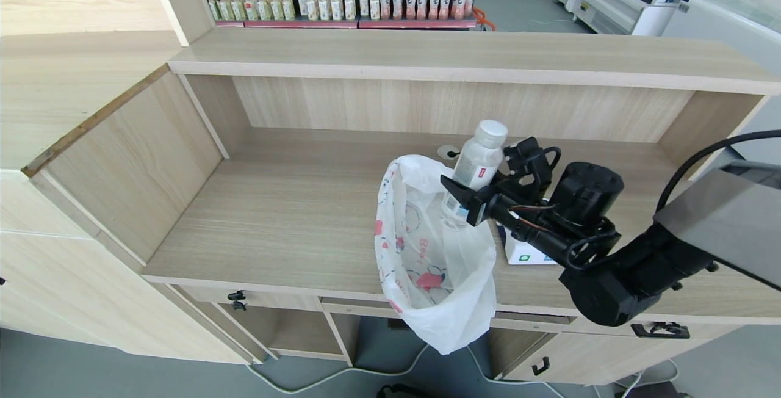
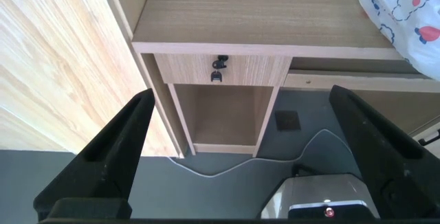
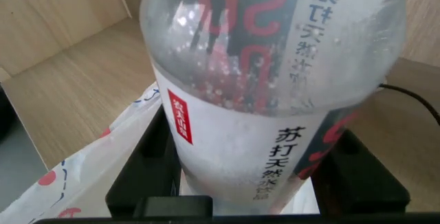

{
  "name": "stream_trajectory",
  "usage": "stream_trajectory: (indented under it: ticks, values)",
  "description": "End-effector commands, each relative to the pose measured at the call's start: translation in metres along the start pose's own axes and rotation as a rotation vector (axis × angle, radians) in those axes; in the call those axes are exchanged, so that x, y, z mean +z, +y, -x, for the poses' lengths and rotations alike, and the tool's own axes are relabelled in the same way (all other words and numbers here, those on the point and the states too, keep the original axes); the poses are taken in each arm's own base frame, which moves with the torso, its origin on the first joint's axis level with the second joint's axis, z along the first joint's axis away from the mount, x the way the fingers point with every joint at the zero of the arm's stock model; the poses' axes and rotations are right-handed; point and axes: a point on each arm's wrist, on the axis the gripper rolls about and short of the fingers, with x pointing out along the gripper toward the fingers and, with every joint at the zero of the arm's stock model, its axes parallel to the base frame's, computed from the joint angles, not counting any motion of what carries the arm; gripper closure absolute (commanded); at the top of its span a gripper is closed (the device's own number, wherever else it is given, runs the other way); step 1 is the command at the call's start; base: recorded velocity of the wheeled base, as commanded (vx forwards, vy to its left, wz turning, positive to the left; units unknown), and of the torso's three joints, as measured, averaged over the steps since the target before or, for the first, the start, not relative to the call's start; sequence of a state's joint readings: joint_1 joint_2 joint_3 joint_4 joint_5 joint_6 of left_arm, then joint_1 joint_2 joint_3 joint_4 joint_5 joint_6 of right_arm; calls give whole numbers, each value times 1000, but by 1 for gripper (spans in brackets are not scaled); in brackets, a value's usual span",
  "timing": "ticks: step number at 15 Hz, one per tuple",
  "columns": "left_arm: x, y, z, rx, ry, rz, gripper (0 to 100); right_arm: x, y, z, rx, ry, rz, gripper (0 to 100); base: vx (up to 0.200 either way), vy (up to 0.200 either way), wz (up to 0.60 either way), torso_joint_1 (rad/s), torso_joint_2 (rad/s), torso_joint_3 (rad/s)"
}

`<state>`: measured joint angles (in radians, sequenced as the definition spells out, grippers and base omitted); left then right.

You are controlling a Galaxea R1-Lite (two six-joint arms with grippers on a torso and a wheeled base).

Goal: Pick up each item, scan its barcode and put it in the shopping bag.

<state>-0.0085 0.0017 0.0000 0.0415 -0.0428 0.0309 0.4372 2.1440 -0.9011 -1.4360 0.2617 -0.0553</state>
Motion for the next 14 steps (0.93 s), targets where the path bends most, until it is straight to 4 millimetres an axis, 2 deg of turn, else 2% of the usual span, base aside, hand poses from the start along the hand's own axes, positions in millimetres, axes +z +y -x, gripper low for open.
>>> stream_trajectory:
  ticks: [1,4,7,9,14]
  values:
    - [0,0,0,-1,0,0,0,-30,-9,-11,0,32,1,100,0,0,0,0,0,0]
    - [0,0,0,-1,0,0,0,-44,-13,-21,69,27,19,100,0,0,0,0,0,0]
    - [0,0,0,-1,0,0,0,-50,-16,-32,85,7,26,100,0,0,0,0,0,0]
    - [0,0,0,-1,0,0,0,-62,-17,-40,91,5,29,100,0,0,0,0,0,0]
    - [0,0,0,-1,0,0,0,-76,-17,-40,95,27,42,100,0,0,0,0,0,0]
